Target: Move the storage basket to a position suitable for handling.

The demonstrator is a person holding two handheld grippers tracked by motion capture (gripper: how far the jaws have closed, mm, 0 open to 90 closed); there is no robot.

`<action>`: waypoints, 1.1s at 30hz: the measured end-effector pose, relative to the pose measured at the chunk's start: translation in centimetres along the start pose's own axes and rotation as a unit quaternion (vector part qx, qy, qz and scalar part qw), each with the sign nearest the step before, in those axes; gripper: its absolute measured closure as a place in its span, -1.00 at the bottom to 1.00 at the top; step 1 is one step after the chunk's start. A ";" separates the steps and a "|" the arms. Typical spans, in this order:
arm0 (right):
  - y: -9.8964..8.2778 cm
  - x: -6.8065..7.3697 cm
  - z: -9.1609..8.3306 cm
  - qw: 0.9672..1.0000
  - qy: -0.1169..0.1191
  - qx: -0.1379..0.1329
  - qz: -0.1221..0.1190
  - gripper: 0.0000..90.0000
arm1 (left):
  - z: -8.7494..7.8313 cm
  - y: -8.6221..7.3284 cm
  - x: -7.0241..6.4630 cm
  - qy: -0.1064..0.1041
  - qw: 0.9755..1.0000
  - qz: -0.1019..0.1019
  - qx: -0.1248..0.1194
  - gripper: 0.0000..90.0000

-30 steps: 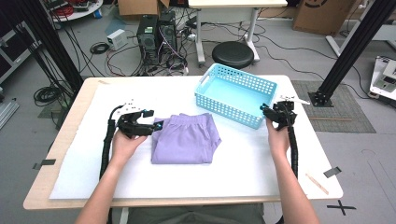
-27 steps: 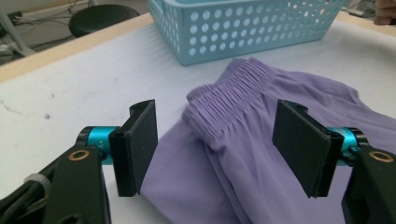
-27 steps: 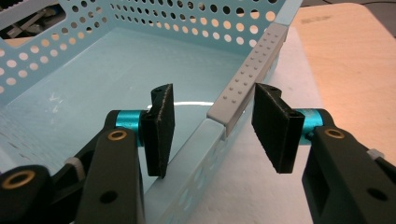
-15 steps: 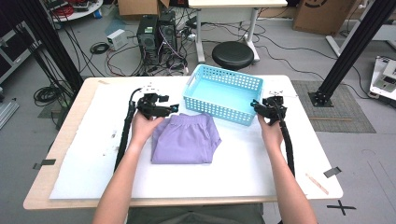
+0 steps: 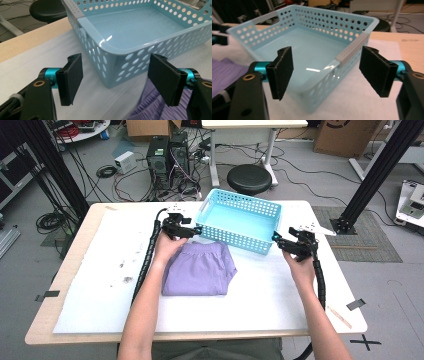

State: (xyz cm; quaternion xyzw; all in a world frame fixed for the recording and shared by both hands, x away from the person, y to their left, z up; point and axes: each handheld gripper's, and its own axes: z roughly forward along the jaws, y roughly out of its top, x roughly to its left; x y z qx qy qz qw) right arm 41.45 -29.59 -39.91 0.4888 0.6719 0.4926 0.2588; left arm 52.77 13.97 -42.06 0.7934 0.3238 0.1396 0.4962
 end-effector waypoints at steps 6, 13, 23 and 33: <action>-1.6 0.7 0.7 0.998 0.018 0.049 -0.033 -0.42 | 1.2 0.2 -0.2 -0.008 1.000 0.018 0.019 -0.37; -2.3 0.5 3.2 0.994 0.012 0.099 -0.039 -0.44 | 3.0 0.6 -0.9 -0.019 0.999 0.025 0.026 -0.47; -1.8 0.3 4.0 0.992 -0.001 0.105 -0.065 0.10 | 3.0 0.8 -1.3 -0.015 0.996 0.068 0.047 -0.13; -0.6 1.4 4.7 0.993 0.005 0.099 -0.070 0.08 | 1.2 1.3 -0.6 -0.001 0.998 0.048 0.045 -0.11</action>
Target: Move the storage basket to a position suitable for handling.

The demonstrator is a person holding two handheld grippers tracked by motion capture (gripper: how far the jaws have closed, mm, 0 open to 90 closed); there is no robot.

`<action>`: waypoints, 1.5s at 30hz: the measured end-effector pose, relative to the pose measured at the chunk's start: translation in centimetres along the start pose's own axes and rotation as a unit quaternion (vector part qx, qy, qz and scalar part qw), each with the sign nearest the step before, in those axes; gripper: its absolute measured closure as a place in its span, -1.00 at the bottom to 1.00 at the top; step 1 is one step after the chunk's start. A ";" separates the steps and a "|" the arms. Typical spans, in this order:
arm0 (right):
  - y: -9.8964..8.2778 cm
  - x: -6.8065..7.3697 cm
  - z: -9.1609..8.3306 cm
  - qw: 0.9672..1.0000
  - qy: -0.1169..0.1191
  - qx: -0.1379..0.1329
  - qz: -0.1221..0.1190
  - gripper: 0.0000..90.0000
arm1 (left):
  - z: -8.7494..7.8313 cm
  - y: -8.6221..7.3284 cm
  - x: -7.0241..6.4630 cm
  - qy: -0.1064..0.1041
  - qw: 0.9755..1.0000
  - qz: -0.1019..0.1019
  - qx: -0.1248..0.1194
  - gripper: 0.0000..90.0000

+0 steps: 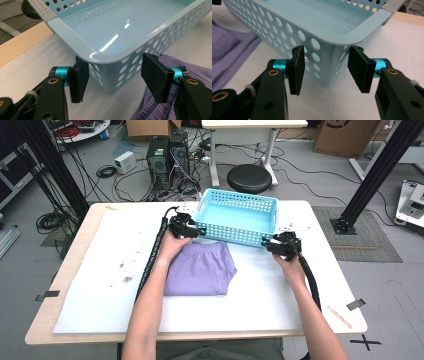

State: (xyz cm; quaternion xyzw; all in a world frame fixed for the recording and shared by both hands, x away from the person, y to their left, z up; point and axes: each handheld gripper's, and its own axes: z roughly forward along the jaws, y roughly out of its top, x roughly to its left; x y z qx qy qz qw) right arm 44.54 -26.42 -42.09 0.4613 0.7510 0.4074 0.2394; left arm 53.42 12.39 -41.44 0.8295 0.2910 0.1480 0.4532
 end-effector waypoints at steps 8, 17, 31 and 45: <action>1.9 1.3 1.4 1.000 0.029 0.002 0.005 0.06 | -3.2 -0.9 0.8 0.024 1.000 -0.007 -0.003 -0.09; 3.4 3.3 4.1 1.000 0.024 0.002 -0.004 0.11 | -6.1 -3.7 1.2 0.040 0.999 -0.031 -0.011 0.09; 2.7 4.0 5.1 0.999 0.010 0.029 -0.011 -0.06 | -5.2 -4.4 1.2 0.061 0.997 -0.031 0.018 -0.13; 0.4 6.0 -0.7 0.999 0.013 -0.034 -0.019 -0.31 | -11.5 -6.4 -1.8 0.112 0.992 -0.039 -0.043 -0.24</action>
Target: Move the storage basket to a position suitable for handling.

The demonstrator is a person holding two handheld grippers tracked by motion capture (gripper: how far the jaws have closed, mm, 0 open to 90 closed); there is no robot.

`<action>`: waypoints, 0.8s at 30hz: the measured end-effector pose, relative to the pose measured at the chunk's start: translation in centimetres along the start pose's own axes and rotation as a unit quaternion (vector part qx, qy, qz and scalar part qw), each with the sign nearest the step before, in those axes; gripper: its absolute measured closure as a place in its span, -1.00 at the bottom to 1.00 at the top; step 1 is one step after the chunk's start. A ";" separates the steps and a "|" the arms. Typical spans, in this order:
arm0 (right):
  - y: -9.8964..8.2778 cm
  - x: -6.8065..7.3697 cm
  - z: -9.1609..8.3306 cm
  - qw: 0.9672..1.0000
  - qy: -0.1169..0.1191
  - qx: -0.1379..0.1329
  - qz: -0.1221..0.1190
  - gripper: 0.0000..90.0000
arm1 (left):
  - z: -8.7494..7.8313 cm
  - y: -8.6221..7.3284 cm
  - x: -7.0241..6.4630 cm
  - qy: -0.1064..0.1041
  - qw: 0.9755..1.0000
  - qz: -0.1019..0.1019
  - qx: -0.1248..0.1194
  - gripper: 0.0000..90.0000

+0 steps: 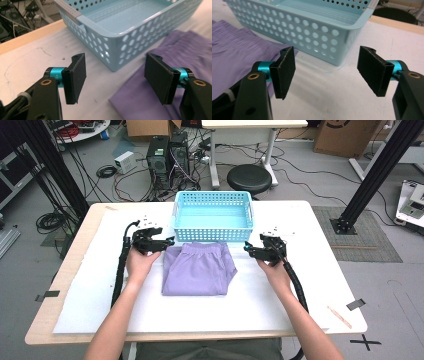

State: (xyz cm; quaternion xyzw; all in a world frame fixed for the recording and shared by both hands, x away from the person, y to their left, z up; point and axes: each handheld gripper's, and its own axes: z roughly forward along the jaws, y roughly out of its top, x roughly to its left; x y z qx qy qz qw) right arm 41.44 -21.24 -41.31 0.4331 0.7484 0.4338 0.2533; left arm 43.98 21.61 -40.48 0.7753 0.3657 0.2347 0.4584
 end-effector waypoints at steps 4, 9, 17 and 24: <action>-0.9 0.9 -1.5 1.000 0.012 -0.012 0.002 -0.33 | -2.9 -1.0 -1.2 0.008 0.999 0.004 -0.039 -0.24; -2.3 2.5 -2.7 1.000 0.019 -0.004 0.014 -0.37 | -5.4 -2.9 -2.5 0.002 0.999 -0.018 -0.052 -0.24; -4.1 6.6 -3.2 0.998 0.049 0.032 0.009 -0.41 | -6.9 -5.8 -4.9 -0.016 0.996 -0.084 -0.002 -0.24; -4.7 10.4 -2.8 0.994 0.070 0.081 -0.010 -0.41 | -7.2 -7.5 -7.5 -0.005 0.995 -0.094 0.041 -0.23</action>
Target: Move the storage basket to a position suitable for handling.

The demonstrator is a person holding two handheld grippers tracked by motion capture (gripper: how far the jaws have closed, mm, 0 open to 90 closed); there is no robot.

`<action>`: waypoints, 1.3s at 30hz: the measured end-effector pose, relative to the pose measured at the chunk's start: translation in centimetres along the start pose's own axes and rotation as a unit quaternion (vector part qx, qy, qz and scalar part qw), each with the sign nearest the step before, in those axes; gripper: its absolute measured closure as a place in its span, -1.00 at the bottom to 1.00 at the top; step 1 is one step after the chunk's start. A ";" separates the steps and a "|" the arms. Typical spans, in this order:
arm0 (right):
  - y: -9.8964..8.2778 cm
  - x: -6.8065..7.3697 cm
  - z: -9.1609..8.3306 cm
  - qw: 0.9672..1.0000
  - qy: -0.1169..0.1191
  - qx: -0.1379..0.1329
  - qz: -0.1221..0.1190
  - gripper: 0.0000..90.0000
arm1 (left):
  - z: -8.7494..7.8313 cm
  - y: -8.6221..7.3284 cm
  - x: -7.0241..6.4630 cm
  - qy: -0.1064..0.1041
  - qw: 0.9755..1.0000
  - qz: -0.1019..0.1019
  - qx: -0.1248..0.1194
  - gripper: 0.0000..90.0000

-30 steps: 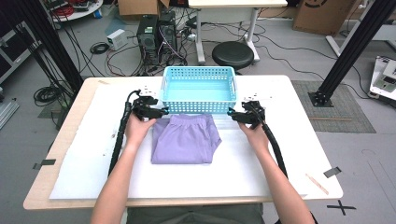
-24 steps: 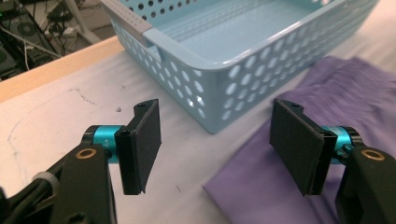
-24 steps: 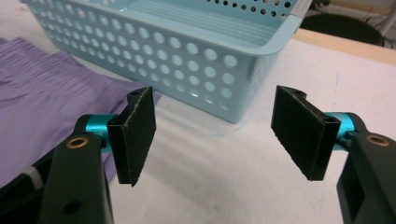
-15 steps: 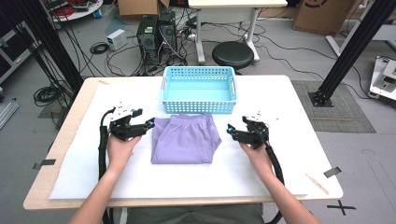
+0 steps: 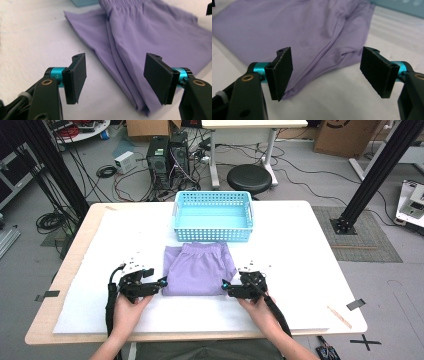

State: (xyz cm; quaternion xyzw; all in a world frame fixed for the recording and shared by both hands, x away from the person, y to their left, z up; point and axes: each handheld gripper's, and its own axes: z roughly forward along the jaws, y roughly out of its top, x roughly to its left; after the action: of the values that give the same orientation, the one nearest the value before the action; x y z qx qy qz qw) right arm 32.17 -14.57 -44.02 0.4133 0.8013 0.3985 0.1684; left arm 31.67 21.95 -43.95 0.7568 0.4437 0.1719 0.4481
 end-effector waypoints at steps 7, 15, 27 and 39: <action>0.2 0.5 1.3 0.998 0.010 0.067 0.010 -0.27 | 0.7 -0.5 -0.8 -0.013 0.999 -0.022 0.046 -0.13; 0.2 0.6 1.3 0.997 0.027 0.066 -0.001 0.20 | 1.2 -0.6 -1.5 -0.011 0.998 -0.016 0.059 0.09; 0.2 0.4 1.2 0.994 0.083 0.065 -0.033 0.95 | 1.9 -0.4 -2.2 -0.043 0.997 0.000 0.061 0.78; -1.4 -2.0 -1.5 0.996 0.066 0.061 -0.020 0.96 | 4.2 0.6 -5.0 -0.088 0.993 0.026 0.072 0.80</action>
State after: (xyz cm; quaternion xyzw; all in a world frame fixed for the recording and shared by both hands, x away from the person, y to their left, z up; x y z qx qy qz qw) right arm 31.74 -17.42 -44.29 0.3798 0.8414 0.3717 0.0977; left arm 32.01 15.54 -45.01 0.8105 0.3937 0.0839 0.4256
